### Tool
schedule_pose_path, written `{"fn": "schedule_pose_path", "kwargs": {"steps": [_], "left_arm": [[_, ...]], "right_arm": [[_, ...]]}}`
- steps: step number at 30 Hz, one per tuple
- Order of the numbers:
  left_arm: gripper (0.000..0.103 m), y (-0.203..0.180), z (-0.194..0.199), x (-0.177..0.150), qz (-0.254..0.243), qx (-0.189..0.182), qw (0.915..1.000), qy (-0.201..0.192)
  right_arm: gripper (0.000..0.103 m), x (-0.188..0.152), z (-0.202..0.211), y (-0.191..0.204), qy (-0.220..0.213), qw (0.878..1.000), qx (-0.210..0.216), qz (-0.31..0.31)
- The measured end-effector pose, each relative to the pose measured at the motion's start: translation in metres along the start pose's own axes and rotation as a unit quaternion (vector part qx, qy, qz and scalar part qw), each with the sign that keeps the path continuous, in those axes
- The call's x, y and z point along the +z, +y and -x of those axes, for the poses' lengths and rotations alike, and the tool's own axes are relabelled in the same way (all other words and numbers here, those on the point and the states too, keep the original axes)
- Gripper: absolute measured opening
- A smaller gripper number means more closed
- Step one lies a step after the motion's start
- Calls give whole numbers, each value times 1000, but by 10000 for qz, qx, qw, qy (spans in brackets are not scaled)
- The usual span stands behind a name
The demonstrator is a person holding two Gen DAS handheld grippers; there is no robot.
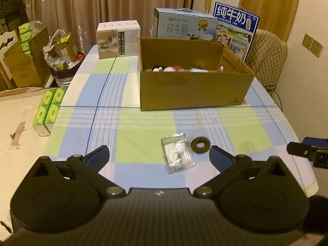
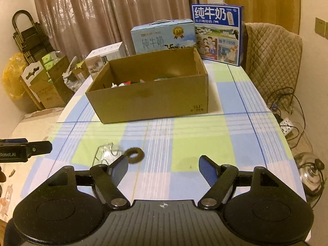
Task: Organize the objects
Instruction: 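Withdraw both tools from the box toward the packaged wire item and brown ring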
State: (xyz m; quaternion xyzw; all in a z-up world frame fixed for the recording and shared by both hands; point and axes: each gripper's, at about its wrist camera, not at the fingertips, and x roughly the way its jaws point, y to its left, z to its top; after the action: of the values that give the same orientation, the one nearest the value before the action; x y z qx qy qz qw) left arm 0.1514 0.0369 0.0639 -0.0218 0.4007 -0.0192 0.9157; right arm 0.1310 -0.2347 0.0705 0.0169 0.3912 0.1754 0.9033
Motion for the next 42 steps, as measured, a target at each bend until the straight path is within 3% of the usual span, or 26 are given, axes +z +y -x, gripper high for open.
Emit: {"fn": "schedule_pose_path", "kwargs": {"steps": [10, 42], "left_arm": [[102, 0, -8, -24, 4, -76, 9996, 271], [102, -13, -77, -35, -28, -376, 9958, 832]], "right_arm": [[73, -22, -2, -2, 155, 9999, 35, -68], [73, -36, -51, -8, 506, 9987, 52, -17]]}}
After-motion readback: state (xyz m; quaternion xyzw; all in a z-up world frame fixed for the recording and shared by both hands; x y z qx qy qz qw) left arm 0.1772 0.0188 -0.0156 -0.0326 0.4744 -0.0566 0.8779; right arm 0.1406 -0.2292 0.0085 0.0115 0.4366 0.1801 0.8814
